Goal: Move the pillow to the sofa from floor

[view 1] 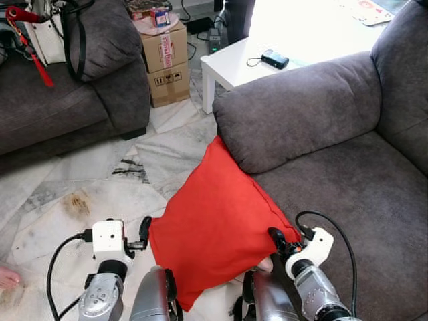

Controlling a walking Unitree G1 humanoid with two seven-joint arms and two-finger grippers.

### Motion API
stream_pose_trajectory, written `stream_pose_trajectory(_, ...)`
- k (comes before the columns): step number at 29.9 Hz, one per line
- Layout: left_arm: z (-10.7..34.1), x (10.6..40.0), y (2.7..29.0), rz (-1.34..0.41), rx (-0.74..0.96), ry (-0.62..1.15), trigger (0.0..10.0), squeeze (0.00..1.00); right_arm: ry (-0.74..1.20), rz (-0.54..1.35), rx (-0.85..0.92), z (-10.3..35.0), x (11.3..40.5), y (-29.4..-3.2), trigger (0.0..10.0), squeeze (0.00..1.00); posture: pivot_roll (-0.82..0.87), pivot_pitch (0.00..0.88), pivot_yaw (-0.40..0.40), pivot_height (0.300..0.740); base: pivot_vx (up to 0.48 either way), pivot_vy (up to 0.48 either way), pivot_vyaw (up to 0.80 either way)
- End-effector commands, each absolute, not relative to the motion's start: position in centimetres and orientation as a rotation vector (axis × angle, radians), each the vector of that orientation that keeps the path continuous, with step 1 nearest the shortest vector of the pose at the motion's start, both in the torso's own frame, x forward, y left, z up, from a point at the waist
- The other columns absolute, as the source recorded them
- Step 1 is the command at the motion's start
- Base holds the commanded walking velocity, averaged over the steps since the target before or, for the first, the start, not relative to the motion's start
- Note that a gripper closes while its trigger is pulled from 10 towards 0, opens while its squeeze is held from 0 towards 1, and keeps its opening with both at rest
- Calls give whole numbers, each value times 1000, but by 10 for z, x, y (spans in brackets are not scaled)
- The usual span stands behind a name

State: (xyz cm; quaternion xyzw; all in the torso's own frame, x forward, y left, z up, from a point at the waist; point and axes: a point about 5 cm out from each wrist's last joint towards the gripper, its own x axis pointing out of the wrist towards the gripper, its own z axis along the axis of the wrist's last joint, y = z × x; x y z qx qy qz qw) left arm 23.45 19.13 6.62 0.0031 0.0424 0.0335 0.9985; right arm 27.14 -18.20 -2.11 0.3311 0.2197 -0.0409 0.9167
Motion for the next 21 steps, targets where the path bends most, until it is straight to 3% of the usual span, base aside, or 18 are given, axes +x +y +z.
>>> stream_pose_trajectory(1,63,232,191,67,1,108,10000,0,474,-107,682,-27,265,-185,10000,1000,14,234,-36,636,0,0,0)
stream_pose_trajectory(13,65,230,190,63,3,110,10000,0,476,-107,654,-28,263,-183,10000,1000,21,245,-33,636,0,0,0)
stream_pose_trajectory(14,66,228,191,63,4,110,10000,0,485,-114,646,-30,262,-182,10000,294,25,255,-31,636,0,0,0)
stream_pose_trajectory(16,66,228,191,63,4,110,10000,0,488,-116,643,-30,261,-181,10000,294,25,255,-31,636,0,0,0)
stream_pose_trajectory(17,67,226,191,61,5,112,10000,0,494,-117,654,-32,259,-179,10000,0,30,270,-30,636,0,0,0)
stream_pose_trajectory(21,69,222,191,59,4,112,10000,0,498,-110,673,-34,256,-176,10000,0,35,283,-29,636,0,0,0)
